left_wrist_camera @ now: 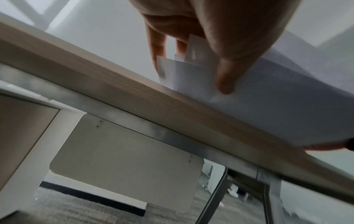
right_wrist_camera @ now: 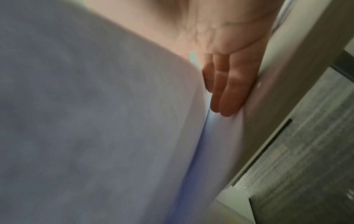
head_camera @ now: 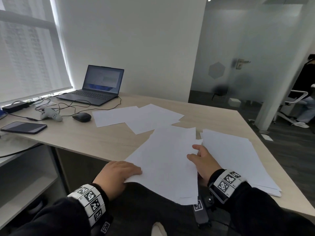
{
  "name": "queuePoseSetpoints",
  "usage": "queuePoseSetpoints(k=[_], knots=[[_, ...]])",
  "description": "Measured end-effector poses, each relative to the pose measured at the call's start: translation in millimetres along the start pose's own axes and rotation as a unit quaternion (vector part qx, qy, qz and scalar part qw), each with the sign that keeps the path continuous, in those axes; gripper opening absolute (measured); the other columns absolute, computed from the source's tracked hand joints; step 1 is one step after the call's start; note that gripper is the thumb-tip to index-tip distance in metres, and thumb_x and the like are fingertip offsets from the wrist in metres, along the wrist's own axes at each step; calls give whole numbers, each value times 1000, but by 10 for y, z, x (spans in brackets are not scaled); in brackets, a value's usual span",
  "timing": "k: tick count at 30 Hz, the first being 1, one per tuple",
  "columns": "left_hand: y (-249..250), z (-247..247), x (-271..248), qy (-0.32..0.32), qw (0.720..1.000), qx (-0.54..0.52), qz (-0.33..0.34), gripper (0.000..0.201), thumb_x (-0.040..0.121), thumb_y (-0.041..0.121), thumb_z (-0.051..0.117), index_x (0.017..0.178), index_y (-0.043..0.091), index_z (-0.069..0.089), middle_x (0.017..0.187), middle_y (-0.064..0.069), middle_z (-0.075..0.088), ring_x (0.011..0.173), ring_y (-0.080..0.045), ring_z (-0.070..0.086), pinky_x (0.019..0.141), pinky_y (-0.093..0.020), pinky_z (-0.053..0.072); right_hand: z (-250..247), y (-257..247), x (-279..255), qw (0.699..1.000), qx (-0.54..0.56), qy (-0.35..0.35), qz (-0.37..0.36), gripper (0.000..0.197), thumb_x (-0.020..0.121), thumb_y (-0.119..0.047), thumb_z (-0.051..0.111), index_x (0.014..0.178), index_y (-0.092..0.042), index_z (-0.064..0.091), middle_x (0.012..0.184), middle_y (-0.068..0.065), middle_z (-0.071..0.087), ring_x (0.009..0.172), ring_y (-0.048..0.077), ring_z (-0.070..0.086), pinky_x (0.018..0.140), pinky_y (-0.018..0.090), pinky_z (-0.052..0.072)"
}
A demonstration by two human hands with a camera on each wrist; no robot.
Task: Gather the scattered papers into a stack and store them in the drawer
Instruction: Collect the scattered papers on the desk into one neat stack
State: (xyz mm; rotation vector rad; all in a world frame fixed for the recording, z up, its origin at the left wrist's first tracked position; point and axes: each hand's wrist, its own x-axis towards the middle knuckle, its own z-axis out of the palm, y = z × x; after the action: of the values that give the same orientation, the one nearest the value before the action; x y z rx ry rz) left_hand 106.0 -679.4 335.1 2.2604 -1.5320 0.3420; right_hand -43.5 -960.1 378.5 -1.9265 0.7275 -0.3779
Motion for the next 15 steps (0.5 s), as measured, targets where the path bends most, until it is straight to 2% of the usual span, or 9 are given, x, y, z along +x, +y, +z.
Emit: queuePoseSetpoints(k=[2, 3, 4, 5, 7, 9, 11, 13, 15], knots=[[19, -65, 41, 38, 994, -73, -73, 34, 77, 24, 69, 104, 45, 70, 97, 40, 63, 99, 4, 64, 89, -18, 49, -82, 30, -28, 999, -3, 36, 11, 33, 94, -32, 58, 124, -20, 50, 108, 6, 59, 88, 21, 64, 80, 36, 52], [28, -94, 55, 43, 987, -106, -111, 29, 80, 31, 62, 99, 52, 69, 92, 46, 60, 98, 10, 61, 89, -11, 45, -123, 31, -49, 998, 16, 44, 32, 27, 94, -35, 58, 113, -18, 53, 106, 8, 61, 84, 23, 67, 74, 37, 55], [39, -121, 62, 48, 981, -133, -133, 28, 81, 36, 56, 92, 60, 65, 90, 49, 59, 97, 14, 59, 88, -7, 41, -156, 16, -86, 996, 49, 38, 58, 27, 94, -39, 57, 103, -14, 54, 101, 10, 62, 74, 24, 67, 62, 34, 54], [48, -145, 62, 52, 976, -153, -143, 32, 83, 36, 54, 87, 67, 61, 93, 51, 59, 98, 17, 57, 88, -7, 40, -183, 10, -124, 993, 80, 24, 84, 36, 96, -45, 54, 95, -9, 56, 92, 13, 63, 62, 24, 64, 52, 30, 49], [53, -164, 49, 60, 973, -166, -146, 44, 87, 28, 57, 86, 72, 57, 98, 50, 59, 100, 19, 56, 89, -12, 43, -218, -6, -210, 988, 87, -15, 130, 61, 96, -59, 45, 87, -1, 63, 77, 17, 69, 49, 22, 59, 44, 25, 45], [62, -172, 22, 45, 971, -179, -154, 37, 84, 33, 57, 87, 70, 59, 99, 46, 61, 99, 17, 58, 90, -15, 44, -210, 14, -246, 981, 87, -69, 159, 80, 91, -72, 39, 94, 2, 68, 78, 18, 75, 52, 23, 65, 46, 27, 49], [116, -194, -12, 36, 968, -191, -161, 30, 78, 42, 54, 85, 71, 60, 97, 47, 61, 99, 18, 58, 89, -11, 42, -159, 33, -262, 970, 116, -106, 184, 82, 88, -77, 39, 110, -2, 65, 86, 18, 77, 58, 25, 70, 47, 28, 52], [227, -243, -35, 21, 965, -203, -164, 24, 71, 53, 47, 80, 70, 61, 95, 48, 61, 97, 19, 59, 87, -4, 41, -101, 33, -269, 959, 153, -126, 205, 68, 89, -71, 46, 121, -12, 59, 99, 19, 77, 62, 29, 72, 48, 27, 53], [331, -298, -56, 5, 962, -224, -160, 25, 68, 54, 46, 79, 63, 66, 94, 44, 65, 96, 16, 62, 87, -3, 44, -56, 10, -298, 948, 209, -121, 207, 48, 96, -51, 53, 124, -12, 57, 103, 19, 74, 64, 31, 70, 49, 29, 54]])
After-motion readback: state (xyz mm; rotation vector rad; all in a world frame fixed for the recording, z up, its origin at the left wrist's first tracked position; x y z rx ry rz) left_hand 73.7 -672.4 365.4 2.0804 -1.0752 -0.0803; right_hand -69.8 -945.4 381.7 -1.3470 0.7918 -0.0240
